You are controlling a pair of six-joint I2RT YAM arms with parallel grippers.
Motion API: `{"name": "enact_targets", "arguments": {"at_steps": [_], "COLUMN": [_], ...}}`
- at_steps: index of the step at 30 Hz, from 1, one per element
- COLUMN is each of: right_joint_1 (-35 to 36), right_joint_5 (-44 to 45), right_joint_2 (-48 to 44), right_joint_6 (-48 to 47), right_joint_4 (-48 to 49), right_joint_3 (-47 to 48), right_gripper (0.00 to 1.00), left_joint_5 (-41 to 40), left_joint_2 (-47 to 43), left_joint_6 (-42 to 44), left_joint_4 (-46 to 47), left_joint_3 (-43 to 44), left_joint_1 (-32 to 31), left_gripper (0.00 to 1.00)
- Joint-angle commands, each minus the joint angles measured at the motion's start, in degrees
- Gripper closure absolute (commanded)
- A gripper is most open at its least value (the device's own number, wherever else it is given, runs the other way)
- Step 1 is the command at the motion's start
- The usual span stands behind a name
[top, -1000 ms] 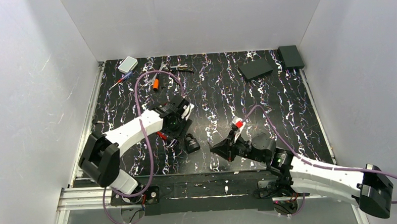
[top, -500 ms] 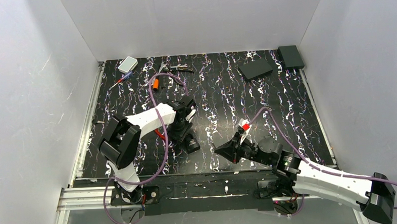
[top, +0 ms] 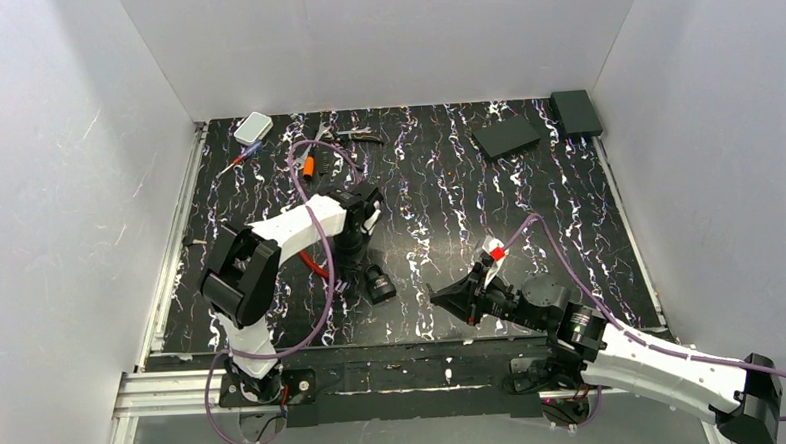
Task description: Unlock with the key
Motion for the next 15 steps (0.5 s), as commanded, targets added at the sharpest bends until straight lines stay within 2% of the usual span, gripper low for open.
{"name": "enact_targets", "arguments": {"at_steps": [1,11,15], "right_joint_1": [0.32,0.32,0.32], "right_joint_5": [2.54,3.26,3.15], "right_joint_2": [-1.02,1.02,3.04], "right_joint_6": [-0.76,-0.11,0.31], "right_joint_4": [-0.22,1.25,3.66], "right_joint_3": [-0.24,-0.80,-1.10], "right_gripper": [0.99,0.99,0.99], "left_joint_5": [2.89,-3.01,-2.14], "left_joint_2": [-0.64,-7.20,-11.58], "left_joint_6": [-8.11,-28.42,-26.08], "left_joint_4": [1.41,-0.57,1.33], "left_joint_3": [-0.84,-7.19,-7.87], "left_joint_1": [3.32,7.89,8.06], "left_gripper": [1.00,1.00,0.99]}}
